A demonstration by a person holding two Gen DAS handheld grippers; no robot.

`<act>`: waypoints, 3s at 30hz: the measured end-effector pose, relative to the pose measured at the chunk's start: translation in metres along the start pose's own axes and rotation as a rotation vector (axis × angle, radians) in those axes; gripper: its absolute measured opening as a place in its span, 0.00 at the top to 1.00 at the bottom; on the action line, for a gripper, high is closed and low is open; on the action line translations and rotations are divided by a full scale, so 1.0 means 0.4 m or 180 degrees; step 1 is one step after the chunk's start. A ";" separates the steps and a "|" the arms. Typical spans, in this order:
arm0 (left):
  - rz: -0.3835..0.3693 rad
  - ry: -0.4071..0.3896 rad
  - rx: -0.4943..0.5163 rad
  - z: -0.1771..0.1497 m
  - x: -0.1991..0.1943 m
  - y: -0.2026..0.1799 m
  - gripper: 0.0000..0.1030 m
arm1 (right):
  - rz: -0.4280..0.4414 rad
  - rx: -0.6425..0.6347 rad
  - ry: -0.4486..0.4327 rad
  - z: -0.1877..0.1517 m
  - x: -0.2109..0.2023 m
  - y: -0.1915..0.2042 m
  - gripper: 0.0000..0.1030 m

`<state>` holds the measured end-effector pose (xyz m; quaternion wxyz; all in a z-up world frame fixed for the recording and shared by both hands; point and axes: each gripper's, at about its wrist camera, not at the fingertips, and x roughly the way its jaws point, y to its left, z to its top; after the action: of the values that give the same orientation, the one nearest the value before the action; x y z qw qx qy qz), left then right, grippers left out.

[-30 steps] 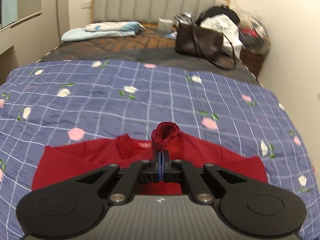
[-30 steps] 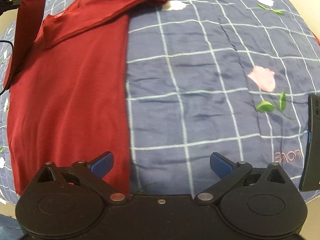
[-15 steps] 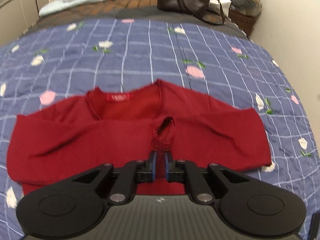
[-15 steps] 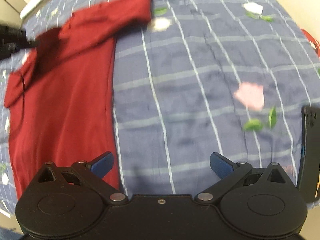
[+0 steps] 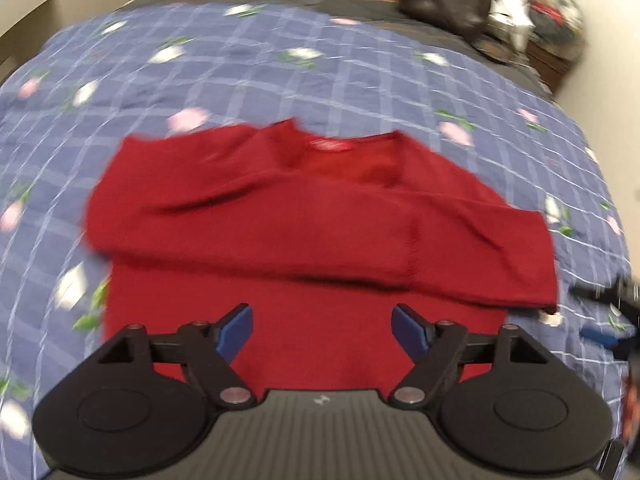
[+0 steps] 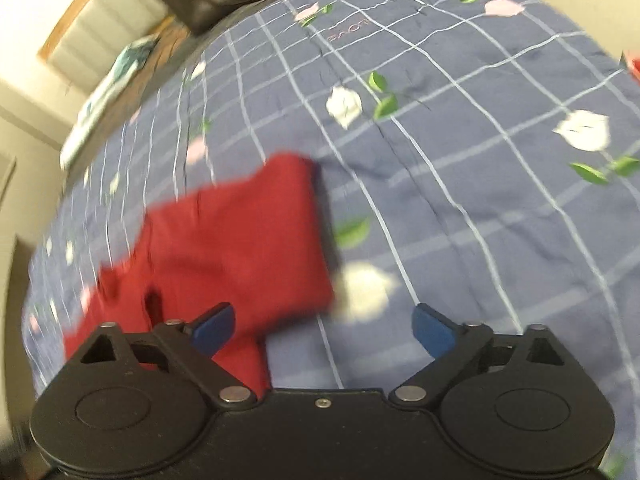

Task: Fold small clothes
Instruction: 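Grasp the shirt's side edge with both grippers and fold it inward, then close both grippers on the red shirt's hem corners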

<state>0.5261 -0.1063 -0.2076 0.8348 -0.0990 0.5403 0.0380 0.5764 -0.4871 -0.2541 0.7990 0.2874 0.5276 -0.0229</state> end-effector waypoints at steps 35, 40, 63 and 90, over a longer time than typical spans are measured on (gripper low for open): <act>0.0325 -0.0050 -0.0724 0.148 0.068 0.559 0.11 | -0.0471 0.0292 0.0256 -0.281 -0.067 0.035 0.23; 0.0142 0.0039 -0.0461 0.224 0.151 0.578 0.13 | -0.0606 0.0595 0.0275 -0.440 -0.096 0.050 0.23; -0.0152 0.0568 -0.0252 0.270 0.175 0.556 0.44 | -0.0700 0.0636 0.0152 -0.624 -0.095 0.170 0.17; -0.0364 0.1420 0.0447 -0.329 0.044 0.488 0.34 | -0.0859 -0.0208 0.0647 -0.747 -0.098 0.107 0.16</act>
<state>0.3826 0.0564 -0.2998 0.7003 -0.0770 0.7062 -0.0699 0.3254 -0.3172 -0.2848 0.7401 0.1887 0.6400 -0.0836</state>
